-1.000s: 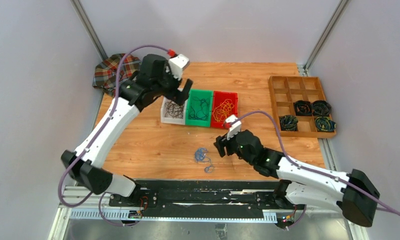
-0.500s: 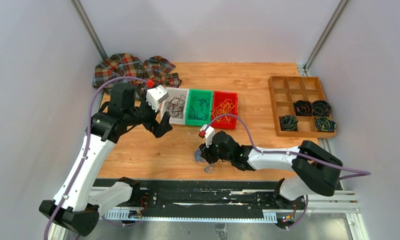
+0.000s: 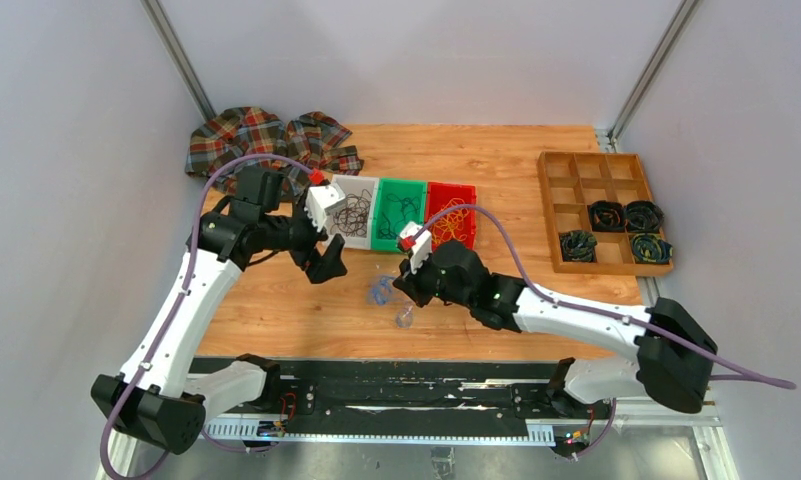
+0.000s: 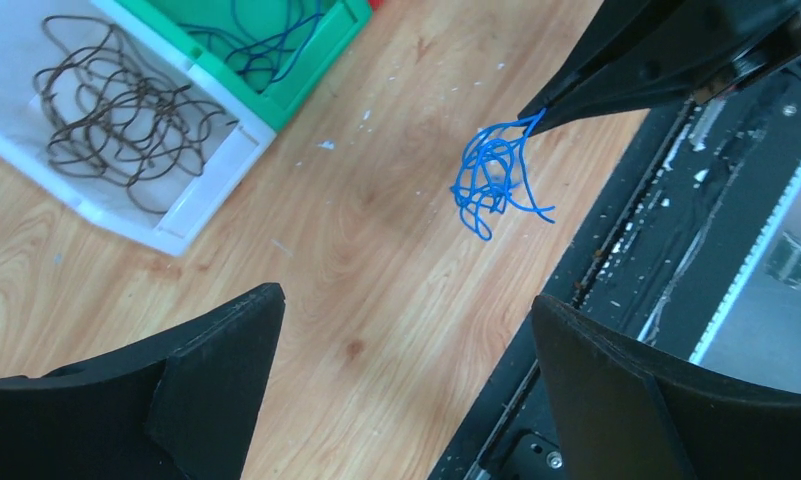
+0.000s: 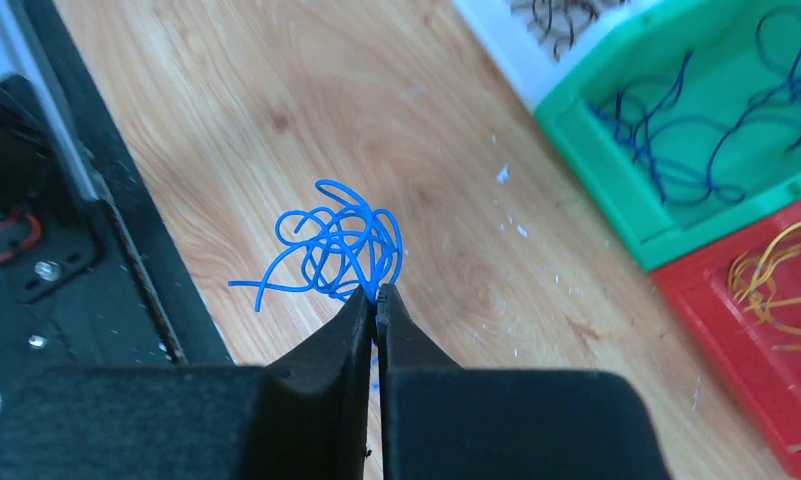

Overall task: Untangle the cables
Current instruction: Untie the cable.

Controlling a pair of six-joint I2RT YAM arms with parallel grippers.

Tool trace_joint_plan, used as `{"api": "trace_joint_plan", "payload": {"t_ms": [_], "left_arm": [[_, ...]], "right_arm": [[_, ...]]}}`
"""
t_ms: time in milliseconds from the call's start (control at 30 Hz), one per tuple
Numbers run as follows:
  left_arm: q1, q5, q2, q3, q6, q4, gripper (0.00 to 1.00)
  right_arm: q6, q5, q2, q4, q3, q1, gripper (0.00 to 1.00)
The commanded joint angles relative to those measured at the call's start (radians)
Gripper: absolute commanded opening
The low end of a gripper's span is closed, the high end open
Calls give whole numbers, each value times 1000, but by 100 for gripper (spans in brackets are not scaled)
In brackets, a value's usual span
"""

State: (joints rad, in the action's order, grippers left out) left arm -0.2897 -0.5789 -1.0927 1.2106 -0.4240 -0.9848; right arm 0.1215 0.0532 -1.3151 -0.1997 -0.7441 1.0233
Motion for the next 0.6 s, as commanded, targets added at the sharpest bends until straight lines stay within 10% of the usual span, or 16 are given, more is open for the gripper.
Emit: {"api": "trace_joint_plan", "payload": {"t_ms": [0,567], "left_arm": [[7,-144,-17,-27,-48,-9,100],[-60,-431,-17,-144,-184,-8,59]], "right_arm": [[3,66,74,34,-54,2,1],[201,217,70,-55,-141,-4,1]]}}
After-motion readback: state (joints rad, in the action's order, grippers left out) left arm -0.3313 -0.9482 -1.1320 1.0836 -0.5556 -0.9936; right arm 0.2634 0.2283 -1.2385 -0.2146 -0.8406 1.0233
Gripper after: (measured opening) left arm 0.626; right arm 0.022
